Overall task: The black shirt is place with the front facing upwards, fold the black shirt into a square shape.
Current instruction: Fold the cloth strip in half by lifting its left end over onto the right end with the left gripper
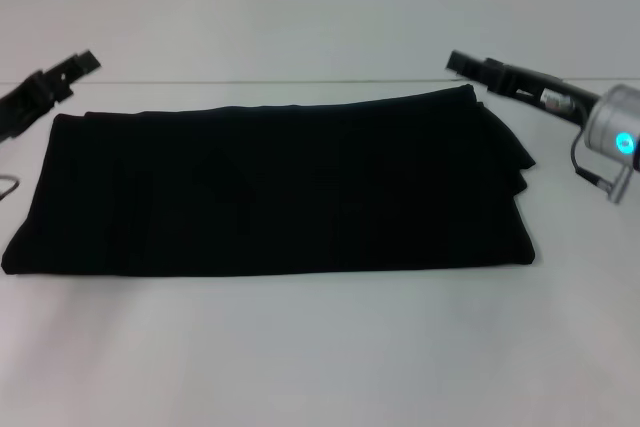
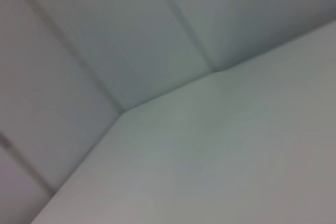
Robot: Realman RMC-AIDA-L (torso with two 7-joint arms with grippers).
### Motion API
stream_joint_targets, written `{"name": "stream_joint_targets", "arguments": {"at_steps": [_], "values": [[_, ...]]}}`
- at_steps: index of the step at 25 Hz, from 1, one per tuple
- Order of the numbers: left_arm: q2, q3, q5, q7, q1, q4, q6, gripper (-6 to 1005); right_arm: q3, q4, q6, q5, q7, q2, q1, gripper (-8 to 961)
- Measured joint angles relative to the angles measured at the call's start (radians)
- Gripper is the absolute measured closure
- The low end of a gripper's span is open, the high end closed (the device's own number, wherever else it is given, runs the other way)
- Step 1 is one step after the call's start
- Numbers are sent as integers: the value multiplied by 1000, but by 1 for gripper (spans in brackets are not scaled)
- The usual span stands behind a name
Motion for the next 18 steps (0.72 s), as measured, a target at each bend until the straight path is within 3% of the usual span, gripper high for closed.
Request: {"name": "stream_joint_targets", "arguments": {"at_steps": [4, 6, 8, 13, 18], "values": [[38, 64, 5, -77, 73, 9, 172, 401, -43, -27, -208, -1, -190, -2, -72, 280], [55, 77, 24, -152, 109, 25, 228, 194, -85, -34, -300, -1, -286, -3, -105, 264], [64, 83, 61, -239, 145, 55, 266, 153, -134, -41, -377, -1, -372, -3, -140, 249], [48, 81, 93, -365, 254, 163, 384, 92, -158, -36, -459, 3, -507, 15, -207, 86], [38, 80, 163, -465, 321, 225, 405, 92, -143, 0, -460, 7, -569, 17, -232, 6]]}}
